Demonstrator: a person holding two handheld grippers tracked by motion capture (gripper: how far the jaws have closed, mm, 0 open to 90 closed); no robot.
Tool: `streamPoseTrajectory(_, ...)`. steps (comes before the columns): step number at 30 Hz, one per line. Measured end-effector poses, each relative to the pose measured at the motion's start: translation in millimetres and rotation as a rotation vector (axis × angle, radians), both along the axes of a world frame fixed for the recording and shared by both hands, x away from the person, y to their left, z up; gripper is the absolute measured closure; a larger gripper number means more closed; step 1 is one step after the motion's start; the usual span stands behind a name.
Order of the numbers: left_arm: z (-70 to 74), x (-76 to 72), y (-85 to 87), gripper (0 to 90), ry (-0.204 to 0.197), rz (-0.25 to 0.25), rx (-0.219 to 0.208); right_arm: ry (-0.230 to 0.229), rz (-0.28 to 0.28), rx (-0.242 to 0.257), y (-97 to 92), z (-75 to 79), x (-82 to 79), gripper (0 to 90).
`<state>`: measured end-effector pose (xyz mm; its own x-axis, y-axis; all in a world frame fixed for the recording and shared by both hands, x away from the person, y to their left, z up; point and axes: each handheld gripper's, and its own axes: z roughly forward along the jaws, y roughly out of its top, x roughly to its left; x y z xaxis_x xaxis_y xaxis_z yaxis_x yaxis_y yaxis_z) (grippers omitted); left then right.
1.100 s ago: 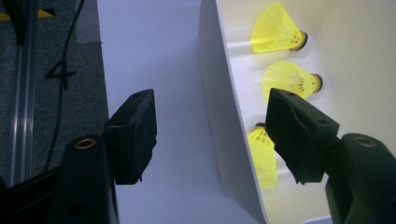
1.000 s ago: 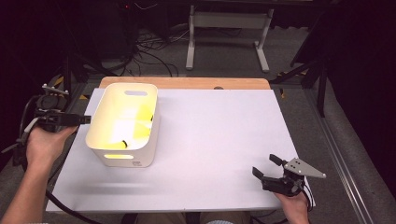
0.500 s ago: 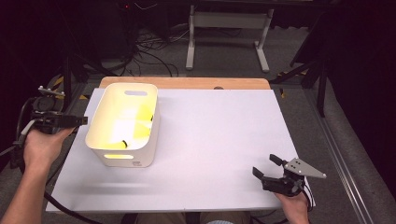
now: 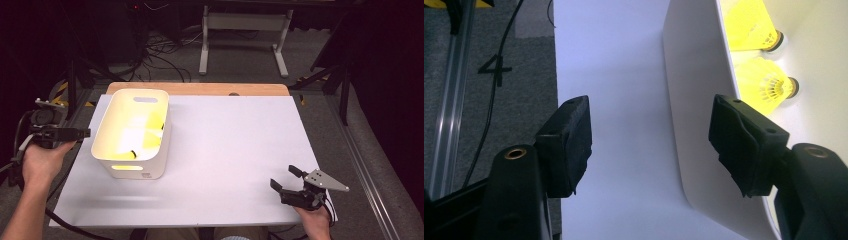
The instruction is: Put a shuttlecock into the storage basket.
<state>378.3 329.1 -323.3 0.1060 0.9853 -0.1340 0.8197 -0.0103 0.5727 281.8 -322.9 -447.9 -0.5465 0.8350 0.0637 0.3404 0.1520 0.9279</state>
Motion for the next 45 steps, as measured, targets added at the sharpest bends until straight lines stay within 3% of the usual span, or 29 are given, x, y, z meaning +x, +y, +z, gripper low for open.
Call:
streamPoseTrajectory(22, -22.8, -6.3, 2.5, 35.2, 0.042, -0.008, -0.007, -0.004, 0.001, 0.000, 0.8, 0.3, -0.6, 13.4)
streamPoseTrajectory(45, -33.3, -17.3, 1.6, 31.2, 0.027, 0.001, -0.007, -0.008, -0.001, -0.001, 0.7, 0.6, -0.9, 13.4)
